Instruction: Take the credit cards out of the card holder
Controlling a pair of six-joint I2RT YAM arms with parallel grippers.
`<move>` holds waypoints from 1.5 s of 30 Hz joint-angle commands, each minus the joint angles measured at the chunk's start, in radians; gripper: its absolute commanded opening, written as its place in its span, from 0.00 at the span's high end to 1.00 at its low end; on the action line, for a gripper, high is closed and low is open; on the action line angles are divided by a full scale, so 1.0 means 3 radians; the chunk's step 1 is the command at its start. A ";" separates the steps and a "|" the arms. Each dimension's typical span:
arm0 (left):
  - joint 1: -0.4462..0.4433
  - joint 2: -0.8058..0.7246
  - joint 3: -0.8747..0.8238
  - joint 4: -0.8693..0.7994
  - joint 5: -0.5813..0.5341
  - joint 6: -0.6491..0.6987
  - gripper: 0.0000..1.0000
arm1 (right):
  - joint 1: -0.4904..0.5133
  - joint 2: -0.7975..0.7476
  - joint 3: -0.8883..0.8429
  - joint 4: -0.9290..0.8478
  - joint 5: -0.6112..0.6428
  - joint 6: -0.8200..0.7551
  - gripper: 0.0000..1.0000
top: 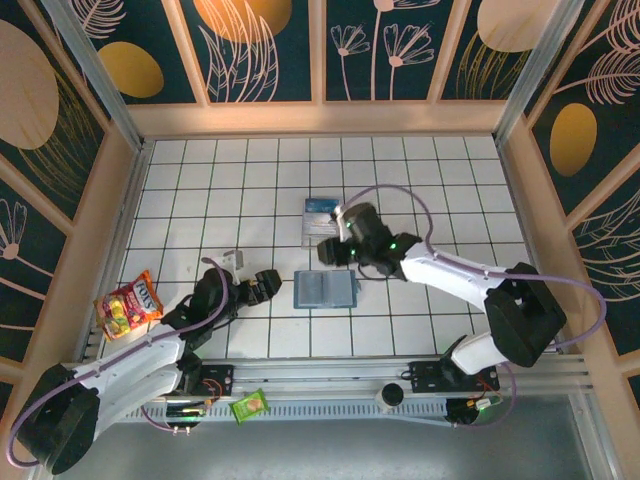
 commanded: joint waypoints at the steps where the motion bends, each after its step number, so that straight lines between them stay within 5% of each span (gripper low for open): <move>1: 0.0025 0.0005 -0.0008 0.0104 0.0013 -0.0054 0.01 | 0.0343 0.0017 -0.0131 -0.0201 0.0239 0.0155 0.61; 7: 0.0025 0.0091 0.0035 -0.0134 -0.0067 -0.0102 0.05 | 0.0960 0.0373 0.0095 -0.0388 0.0814 -0.0022 0.61; 15: 0.0026 0.0000 -0.0020 -0.0187 -0.0049 -0.0149 0.05 | 0.1263 0.0874 0.0500 -0.0675 0.1440 -0.0186 0.61; 26: 0.0026 -0.0042 0.0002 -0.0223 -0.0014 -0.0096 0.05 | 0.1330 0.1168 0.0597 -0.0687 0.1467 -0.0216 0.62; 35: 0.0027 0.0030 0.0026 -0.0145 0.0068 -0.0053 0.06 | 0.1334 0.1137 0.0516 -0.0589 0.1409 -0.0141 0.89; 39: 0.0029 0.0192 0.0072 -0.0001 0.0271 0.0020 0.23 | 0.1320 0.1063 0.0476 -0.0492 0.1409 -0.0099 1.00; 45: -0.0010 0.0610 0.0111 0.0458 0.0626 -0.0053 0.51 | 0.1222 0.0779 0.0233 -0.0033 0.0999 -0.0092 1.00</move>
